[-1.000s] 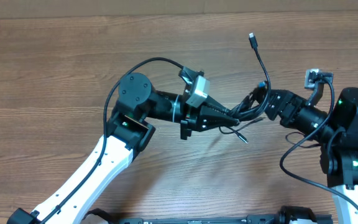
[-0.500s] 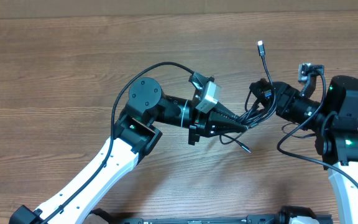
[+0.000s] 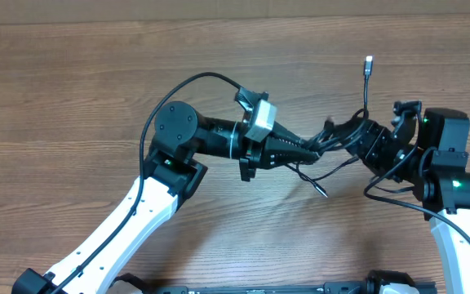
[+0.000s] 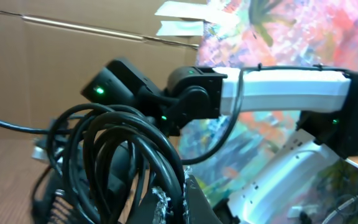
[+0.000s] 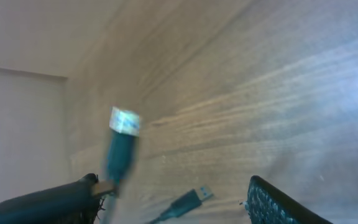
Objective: Untangle cables
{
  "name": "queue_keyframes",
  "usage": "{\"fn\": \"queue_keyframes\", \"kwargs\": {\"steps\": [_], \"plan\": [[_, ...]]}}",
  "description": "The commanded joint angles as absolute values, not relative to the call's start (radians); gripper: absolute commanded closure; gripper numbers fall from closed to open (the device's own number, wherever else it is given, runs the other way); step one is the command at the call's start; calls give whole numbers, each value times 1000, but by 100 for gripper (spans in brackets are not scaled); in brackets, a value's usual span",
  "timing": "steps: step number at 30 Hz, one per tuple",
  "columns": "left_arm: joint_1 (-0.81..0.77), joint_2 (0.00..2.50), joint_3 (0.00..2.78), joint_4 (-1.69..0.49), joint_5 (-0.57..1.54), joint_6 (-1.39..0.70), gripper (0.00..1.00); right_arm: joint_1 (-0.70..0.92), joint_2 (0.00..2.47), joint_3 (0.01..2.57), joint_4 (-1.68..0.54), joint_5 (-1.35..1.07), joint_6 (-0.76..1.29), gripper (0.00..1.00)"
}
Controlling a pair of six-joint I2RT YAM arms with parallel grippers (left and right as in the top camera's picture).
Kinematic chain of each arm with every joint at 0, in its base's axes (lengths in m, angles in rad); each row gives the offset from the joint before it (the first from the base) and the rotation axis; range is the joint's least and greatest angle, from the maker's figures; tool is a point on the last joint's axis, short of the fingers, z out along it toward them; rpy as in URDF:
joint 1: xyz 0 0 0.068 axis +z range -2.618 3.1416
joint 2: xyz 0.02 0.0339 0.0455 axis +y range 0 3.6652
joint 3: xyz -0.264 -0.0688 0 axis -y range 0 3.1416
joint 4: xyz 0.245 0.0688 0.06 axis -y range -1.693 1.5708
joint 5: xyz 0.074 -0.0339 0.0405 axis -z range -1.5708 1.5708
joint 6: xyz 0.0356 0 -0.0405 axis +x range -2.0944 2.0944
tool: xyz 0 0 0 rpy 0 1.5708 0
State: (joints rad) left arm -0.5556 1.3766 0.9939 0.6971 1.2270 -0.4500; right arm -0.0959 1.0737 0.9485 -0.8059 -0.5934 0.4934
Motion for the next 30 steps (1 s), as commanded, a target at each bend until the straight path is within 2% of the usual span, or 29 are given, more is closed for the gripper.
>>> {"fn": "queue_keyframes", "kwargs": {"steps": [1,12,18,24,30], "plan": [[-537,1359,1011,709,1184,-450,96,-93,1074,970,-828,-567,488,27],[-479,1359,1011,706,1183,-488,96,-93,1055,970,-836,-646,462,29],[-469,1359,1011,704,1256,-492,96,-93,989,970,-753,-751,412,28],[-469,1359,1011,704,1481,-303,96,-93,902,970,-696,-832,384,27],[-469,1359,1011,708,1527,-275,96,-93,846,970,-682,-818,384,27]]}}
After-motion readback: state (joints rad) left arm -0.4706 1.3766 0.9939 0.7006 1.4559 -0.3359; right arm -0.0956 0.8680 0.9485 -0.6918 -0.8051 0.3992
